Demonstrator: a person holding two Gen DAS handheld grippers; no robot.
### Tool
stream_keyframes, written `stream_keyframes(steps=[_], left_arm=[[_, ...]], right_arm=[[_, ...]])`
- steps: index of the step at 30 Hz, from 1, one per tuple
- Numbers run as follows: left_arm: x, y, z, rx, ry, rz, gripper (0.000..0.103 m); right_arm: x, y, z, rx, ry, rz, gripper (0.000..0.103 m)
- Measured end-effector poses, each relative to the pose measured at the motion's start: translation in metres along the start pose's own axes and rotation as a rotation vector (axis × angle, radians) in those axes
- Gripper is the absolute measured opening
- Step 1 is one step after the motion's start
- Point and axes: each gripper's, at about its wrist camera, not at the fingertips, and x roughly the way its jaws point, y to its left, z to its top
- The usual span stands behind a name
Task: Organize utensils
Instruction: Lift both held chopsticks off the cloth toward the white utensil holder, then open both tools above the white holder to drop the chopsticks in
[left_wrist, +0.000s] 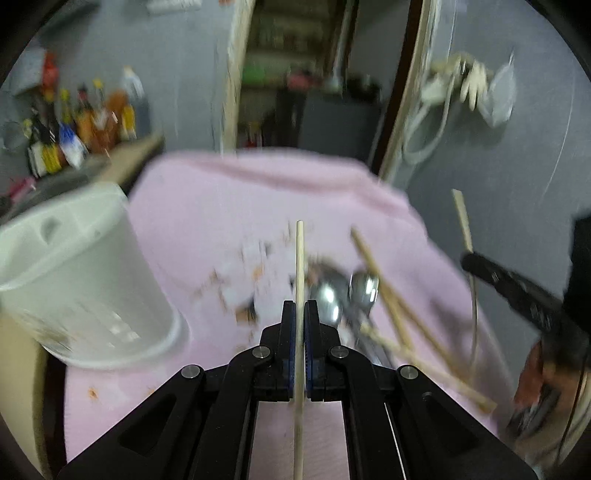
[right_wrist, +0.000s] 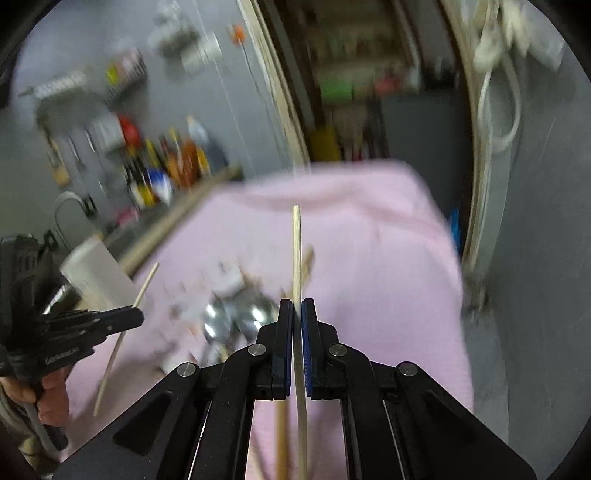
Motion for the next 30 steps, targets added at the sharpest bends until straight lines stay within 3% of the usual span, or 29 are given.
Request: stream_keyframes(steps=[5, 8, 14, 19, 27, 30], left_arm=[[-0.045, 0.003, 0.01, -0.042, -0.236, 0.02, 0.002], [-0.072, 0.007, 0.017, -0.059, -0.372, 0.028, 0.002], [-0.123, 0.027, 0.032, -0.058, -0.587, 0.079, 0.002], [-0.165, 0.079, 0.057, -0.103, -0.656, 0.103, 0.002], [-0.174, 0.186, 0.079, -0.304, -0.641, 0.18, 0.002], [-0.168, 0.218, 0.08, -0.378, -0.621, 0.22, 0.002]], right_arm=[[-0.053, 0.059, -0.008, -0.161, -0.379, -0.127, 0.003], [-0.063, 0.088, -0.007, -0.236, -0.51, -0.169, 0.003], [-0.056, 0.131, 0.01, -0.31, -0.656, -0.172, 0.003], [-0.054, 0.157, 0.023, -0.311, -0.723, -0.08, 0.003], [-0.017, 0.2, 0.06, -0.211, -0.716, 0.26, 0.003], [-0.001, 0.212, 0.068, -0.189, -0.69, 0.352, 0.003]])
